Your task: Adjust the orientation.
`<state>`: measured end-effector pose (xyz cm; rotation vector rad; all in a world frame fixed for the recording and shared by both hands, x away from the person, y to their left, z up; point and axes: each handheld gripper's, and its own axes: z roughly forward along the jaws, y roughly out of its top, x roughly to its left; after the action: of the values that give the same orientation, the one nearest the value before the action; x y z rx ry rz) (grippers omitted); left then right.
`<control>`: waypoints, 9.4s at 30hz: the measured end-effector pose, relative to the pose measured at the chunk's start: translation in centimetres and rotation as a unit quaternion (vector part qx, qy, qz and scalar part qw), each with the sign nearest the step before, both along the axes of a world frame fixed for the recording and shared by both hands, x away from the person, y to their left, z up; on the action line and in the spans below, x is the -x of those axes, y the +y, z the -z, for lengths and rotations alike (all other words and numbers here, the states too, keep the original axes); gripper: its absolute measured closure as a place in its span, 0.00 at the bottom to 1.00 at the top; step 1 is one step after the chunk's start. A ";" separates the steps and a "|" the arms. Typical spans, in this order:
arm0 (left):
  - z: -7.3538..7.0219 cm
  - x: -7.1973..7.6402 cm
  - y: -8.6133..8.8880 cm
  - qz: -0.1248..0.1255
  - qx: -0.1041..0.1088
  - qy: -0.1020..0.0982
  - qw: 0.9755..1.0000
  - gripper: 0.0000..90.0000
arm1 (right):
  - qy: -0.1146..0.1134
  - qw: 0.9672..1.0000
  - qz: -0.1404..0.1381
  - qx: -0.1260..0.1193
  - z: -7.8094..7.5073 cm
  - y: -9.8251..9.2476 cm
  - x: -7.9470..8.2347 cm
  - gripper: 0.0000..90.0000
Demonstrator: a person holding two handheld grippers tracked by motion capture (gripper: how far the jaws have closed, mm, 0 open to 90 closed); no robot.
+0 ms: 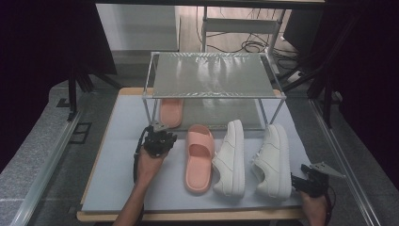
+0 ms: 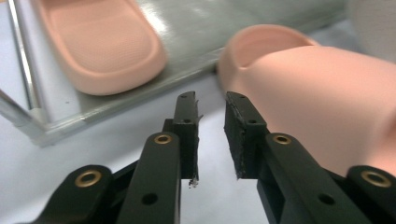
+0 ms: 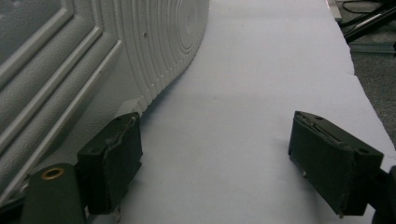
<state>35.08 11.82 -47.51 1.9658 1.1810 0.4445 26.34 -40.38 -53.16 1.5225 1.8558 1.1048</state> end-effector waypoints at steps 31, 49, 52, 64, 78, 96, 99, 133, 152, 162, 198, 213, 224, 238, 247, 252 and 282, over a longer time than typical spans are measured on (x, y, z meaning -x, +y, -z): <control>0.8 2.4 -4.5 0.034 0.021 0.022 0.999 0.69 | 0.000 1.000 0.000 0.002 0.0 0.0 0.0 0.20; 1.0 1.5 -4.3 0.008 0.021 0.025 0.999 0.80 | 0.000 1.000 0.000 0.002 0.0 0.0 0.0 0.20; 1.0 1.5 -4.4 0.002 0.026 0.024 0.999 0.82 | -0.001 1.000 0.000 0.001 0.0 0.0 0.0 0.20; 0.0 1.1 -4.5 -0.004 0.030 0.020 0.999 0.88 | 0.001 1.000 0.000 0.000 0.0 0.0 0.0 0.20; -2.7 -1.1 -4.9 -0.019 0.017 -0.006 1.000 0.88 | 0.000 1.000 0.000 -0.002 0.0 0.0 0.0 0.20; -1.9 -6.1 -6.8 -0.087 0.025 -0.019 0.996 0.87 | 0.001 1.000 -0.001 -0.004 0.0 -0.1 0.0 0.20; -1.6 -6.7 -6.8 -0.101 0.030 -0.022 0.994 0.87 | 0.000 1.000 -0.001 -0.005 0.0 -0.1 0.0 0.20; -1.0 -5.1 -2.7 -0.093 0.010 -0.022 0.995 0.72 | 0.000 1.000 -0.001 -0.004 0.0 -0.1 0.0 0.20; 1.1 1.6 -0.6 0.000 0.028 -0.001 1.000 0.99 | 0.001 1.000 0.000 -0.001 0.0 0.0 0.0 0.20; 2.9 4.4 -0.2 0.025 0.006 0.032 0.999 1.00 | 0.000 1.000 0.000 0.001 0.0 0.0 0.0 0.20; 3.0 0.4 -3.9 0.018 0.036 0.026 0.999 0.99 | 0.001 1.000 0.000 -0.001 0.0 -0.1 0.1 0.20; 3.1 -2.5 -4.8 0.007 0.033 0.024 0.999 0.99 | 0.000 1.000 0.000 -0.003 0.0 -0.1 0.0 0.20; 3.1 -4.8 -5.5 -0.003 0.015 0.027 1.000 0.99 | 0.000 1.000 0.000 -0.004 0.0 -0.1 0.0 0.20; 3.5 -7.4 -6.2 -0.018 -0.003 0.033 0.999 0.99 | -0.001 1.000 -0.001 -0.007 0.0 -0.2 0.1 0.20; 3.8 -8.1 -6.3 -0.024 0.001 0.036 0.999 0.99 | -0.001 1.000 -0.001 -0.007 0.0 -0.2 0.1 0.20; 3.8 -8.0 -6.3 -0.023 0.000 0.034 0.999 0.99 | -0.002 1.000 -0.002 -0.008 0.0 -0.2 0.1 0.20; 0.5 -4.7 -4.8 0.002 -0.004 -0.001 1.000 0.49 | 0.000 1.000 0.000 -0.004 0.0 -0.1 0.1 0.20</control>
<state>39.80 7.02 -48.04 1.9730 1.1771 0.4489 26.28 -40.49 -53.17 1.5267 1.8540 1.1150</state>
